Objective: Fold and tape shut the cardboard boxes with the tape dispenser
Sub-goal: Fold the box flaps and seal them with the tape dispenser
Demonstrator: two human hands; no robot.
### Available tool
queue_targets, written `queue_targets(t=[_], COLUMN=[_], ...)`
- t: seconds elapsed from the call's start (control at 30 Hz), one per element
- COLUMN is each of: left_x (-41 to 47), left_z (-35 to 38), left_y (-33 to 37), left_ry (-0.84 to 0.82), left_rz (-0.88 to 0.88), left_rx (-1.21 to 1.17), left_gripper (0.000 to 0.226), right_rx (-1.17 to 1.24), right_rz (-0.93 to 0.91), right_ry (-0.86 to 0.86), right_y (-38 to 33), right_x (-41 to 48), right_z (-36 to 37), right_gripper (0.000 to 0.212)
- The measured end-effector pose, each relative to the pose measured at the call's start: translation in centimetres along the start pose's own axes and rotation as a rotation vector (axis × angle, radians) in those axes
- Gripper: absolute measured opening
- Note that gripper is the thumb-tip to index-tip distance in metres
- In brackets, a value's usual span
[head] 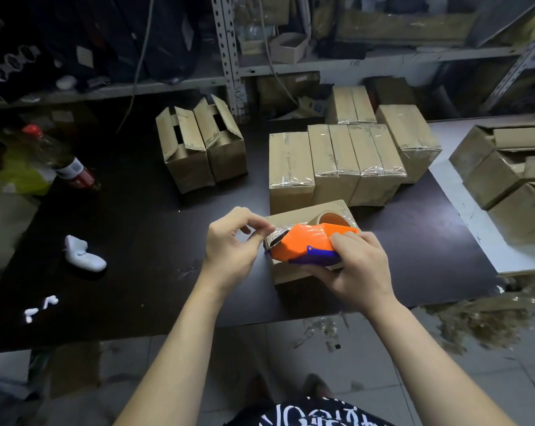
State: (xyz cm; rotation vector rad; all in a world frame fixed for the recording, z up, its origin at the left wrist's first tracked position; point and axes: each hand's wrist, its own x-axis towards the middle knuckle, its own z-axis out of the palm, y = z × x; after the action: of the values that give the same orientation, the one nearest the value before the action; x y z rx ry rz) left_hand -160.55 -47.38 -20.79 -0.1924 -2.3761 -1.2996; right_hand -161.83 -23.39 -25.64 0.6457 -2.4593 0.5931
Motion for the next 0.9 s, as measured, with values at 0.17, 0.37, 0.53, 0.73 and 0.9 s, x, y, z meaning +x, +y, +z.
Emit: queue_targets(t=[0.17, 0.37, 0.53, 0.73, 0.9], left_x=[1.4, 3.0, 4.4, 4.2, 3.1], left_z=[-1.7, -3.3, -4.9, -3.8, -1.5], left_y=[0.2, 1.2, 2.0, 1.7, 3.0], left_ry=[0.054, 0.122, 0.008, -0.056, -0.129], left_rz=[0.021, 0.027, 0.118, 0.219, 0.346], left_rx=[-0.033, -0.003, 0.048, 0.025, -0.043], left_gripper=[0.004, 0.007, 0.007, 0.005, 0.004], right_rx=[-0.050, -0.117, -0.101, -0.136, -0.131], right_rz=[0.033, 0.142, 0.334, 0.511, 0.729], right_ry=[0.058, 0.048, 0.011, -0.022, -0.168], right_y=[1.5, 2.4, 4.0, 2.6, 2.1], right_x=[-0.2, -0.3, -2.0, -0.5, 1.5], right_z=[-0.6, -0.6, -1.3, -2.5, -3.3], right_gripper=[0.049, 0.052, 0.051, 0.056, 0.057])
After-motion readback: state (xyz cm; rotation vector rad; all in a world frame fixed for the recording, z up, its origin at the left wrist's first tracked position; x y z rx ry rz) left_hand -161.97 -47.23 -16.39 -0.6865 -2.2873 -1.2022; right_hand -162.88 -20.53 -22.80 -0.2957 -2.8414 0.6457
